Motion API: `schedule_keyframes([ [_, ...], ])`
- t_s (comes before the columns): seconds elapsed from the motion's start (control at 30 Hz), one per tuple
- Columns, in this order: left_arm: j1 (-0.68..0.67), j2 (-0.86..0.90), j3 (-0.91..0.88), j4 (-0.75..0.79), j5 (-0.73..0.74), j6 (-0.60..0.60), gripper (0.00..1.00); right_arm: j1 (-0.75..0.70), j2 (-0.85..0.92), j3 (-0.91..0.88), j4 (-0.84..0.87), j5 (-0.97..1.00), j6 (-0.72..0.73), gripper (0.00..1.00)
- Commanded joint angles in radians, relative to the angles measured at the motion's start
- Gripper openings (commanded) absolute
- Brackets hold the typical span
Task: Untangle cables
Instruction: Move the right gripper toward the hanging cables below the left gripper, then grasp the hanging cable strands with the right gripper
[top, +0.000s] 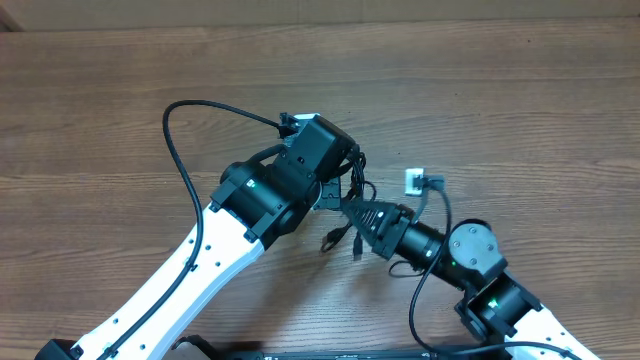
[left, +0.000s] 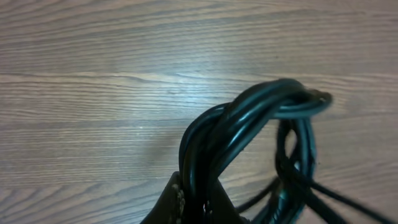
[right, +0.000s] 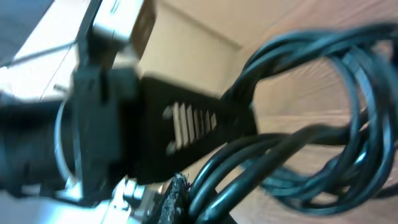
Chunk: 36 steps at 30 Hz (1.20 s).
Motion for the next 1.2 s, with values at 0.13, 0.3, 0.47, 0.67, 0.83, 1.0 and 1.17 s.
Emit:
schedule_keyframes([
  [0.13, -0.046, -0.001, 0.011, 0.050, 0.188, 0.088, 0.05, -0.082, 0.031, 0.014, -0.038, 0.076, 0.031, 0.04],
  [0.3, -0.050, -0.001, 0.011, 0.098, 0.359, 0.229, 0.04, -0.082, 0.096, 0.014, -0.041, 0.098, 0.031, 0.04],
  [0.47, -0.049, -0.001, 0.011, 0.093, 0.513, 0.391, 0.04, -0.082, 0.151, 0.014, -0.041, 0.157, 0.028, 0.04],
  [0.67, -0.050, -0.001, 0.011, 0.145, 0.785, 0.510, 0.04, -0.082, 0.156, 0.014, -0.008, 0.186, 0.028, 0.04],
  [0.83, -0.055, 0.000, 0.011, 0.217, 0.960, 0.513, 0.04, -0.082, 0.156, 0.014, 0.047, 0.204, 0.032, 0.04],
  [1.0, -0.053, 0.000, 0.011, 0.226, 0.959, 0.512, 0.04, -0.082, 0.157, 0.014, 0.072, 0.225, 0.031, 0.12],
  [1.17, 0.013, -0.001, 0.011, 0.205, 0.806, 0.507, 0.04, -0.082, 0.157, 0.014, -0.039, 0.191, 0.031, 0.50],
])
